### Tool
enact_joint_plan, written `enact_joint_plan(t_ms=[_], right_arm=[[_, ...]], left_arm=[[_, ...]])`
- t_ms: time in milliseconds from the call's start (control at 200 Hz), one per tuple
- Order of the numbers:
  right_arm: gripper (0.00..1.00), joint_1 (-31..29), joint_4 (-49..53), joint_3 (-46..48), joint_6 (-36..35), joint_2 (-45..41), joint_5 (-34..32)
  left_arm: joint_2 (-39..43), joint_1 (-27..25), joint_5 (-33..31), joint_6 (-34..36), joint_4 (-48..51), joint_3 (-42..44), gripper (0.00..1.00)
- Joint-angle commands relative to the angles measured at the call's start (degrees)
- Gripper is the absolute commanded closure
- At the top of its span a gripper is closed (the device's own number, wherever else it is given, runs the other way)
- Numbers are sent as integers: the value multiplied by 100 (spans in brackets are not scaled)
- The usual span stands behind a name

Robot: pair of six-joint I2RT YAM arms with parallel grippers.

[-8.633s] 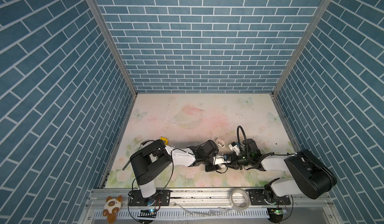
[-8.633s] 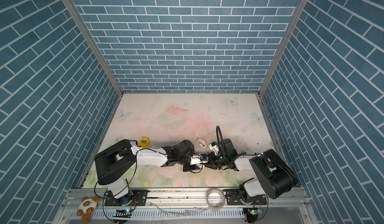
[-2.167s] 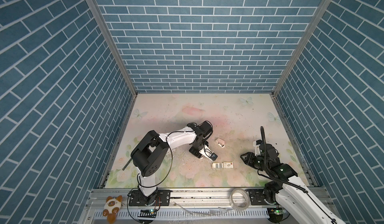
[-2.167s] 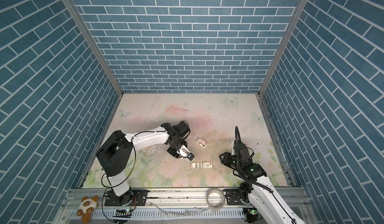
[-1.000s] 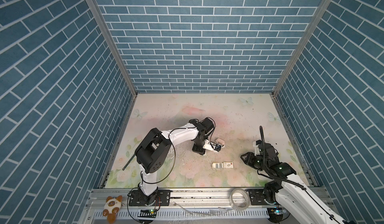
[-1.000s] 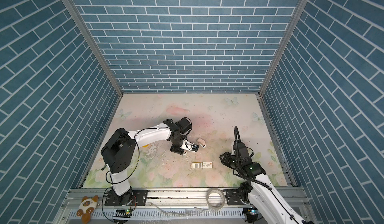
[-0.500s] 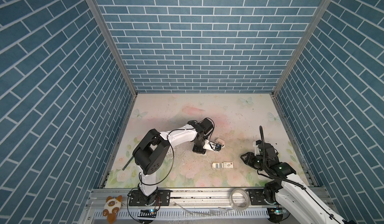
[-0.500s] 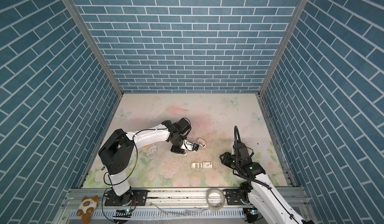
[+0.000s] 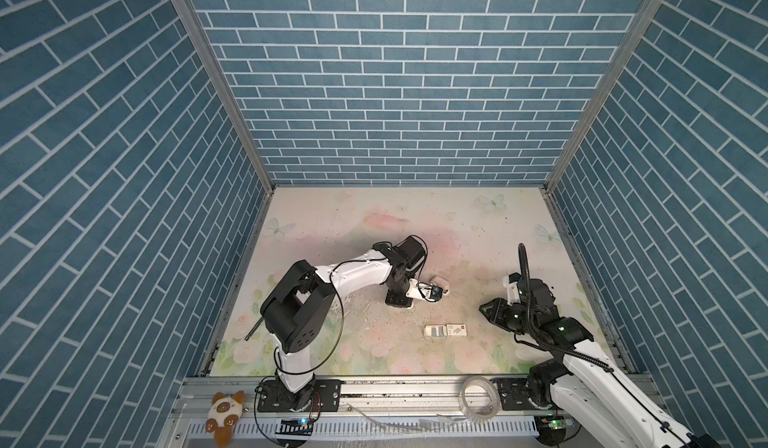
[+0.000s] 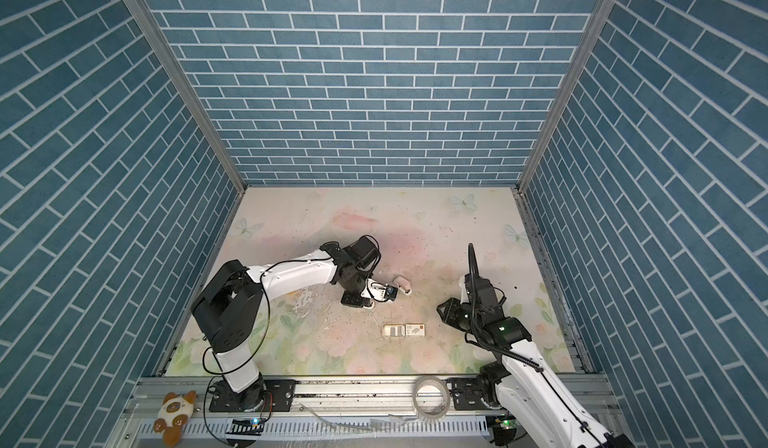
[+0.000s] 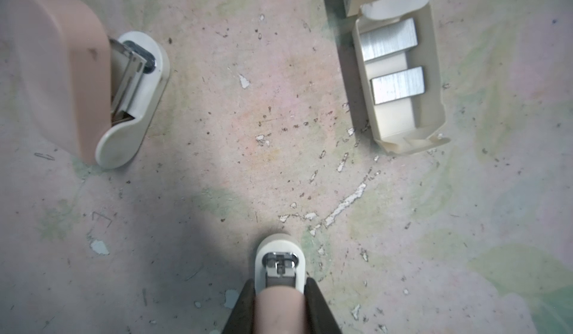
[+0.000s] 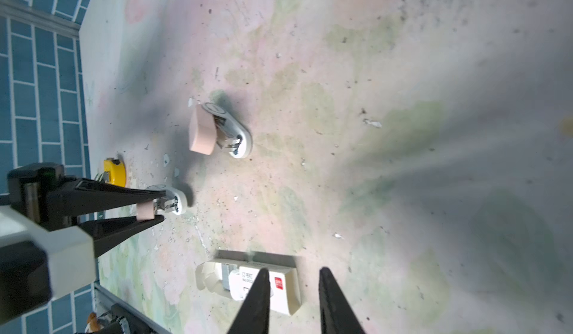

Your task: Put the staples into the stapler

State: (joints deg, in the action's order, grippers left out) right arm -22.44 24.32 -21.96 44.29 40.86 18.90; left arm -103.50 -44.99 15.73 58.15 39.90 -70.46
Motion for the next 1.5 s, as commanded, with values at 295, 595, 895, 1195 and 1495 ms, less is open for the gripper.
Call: enact_joint_plan(t_ms=[295, 595, 895, 1195, 1495], right_arm=[[72, -551, -2101, -730, 344, 1719, 1555], [71, -1033, -2816, -1050, 614, 2502, 1558], [72, -1364, -3012, -1357, 607, 3155, 1344], [76, -1491, -3111, -1345, 652, 3329, 1279], [79, -1544, -3169, -1250, 659, 3415, 1178]], left_arm=[[389, 28, 494, -933, 133, -546, 93], [618, -34, 736, -1210, 376, -808, 96], [788, -163, 787, -1391, 319, -811, 98], [903, -203, 895, -1565, 240, -829, 99], [959, -203, 968, -1793, 124, -943, 100]])
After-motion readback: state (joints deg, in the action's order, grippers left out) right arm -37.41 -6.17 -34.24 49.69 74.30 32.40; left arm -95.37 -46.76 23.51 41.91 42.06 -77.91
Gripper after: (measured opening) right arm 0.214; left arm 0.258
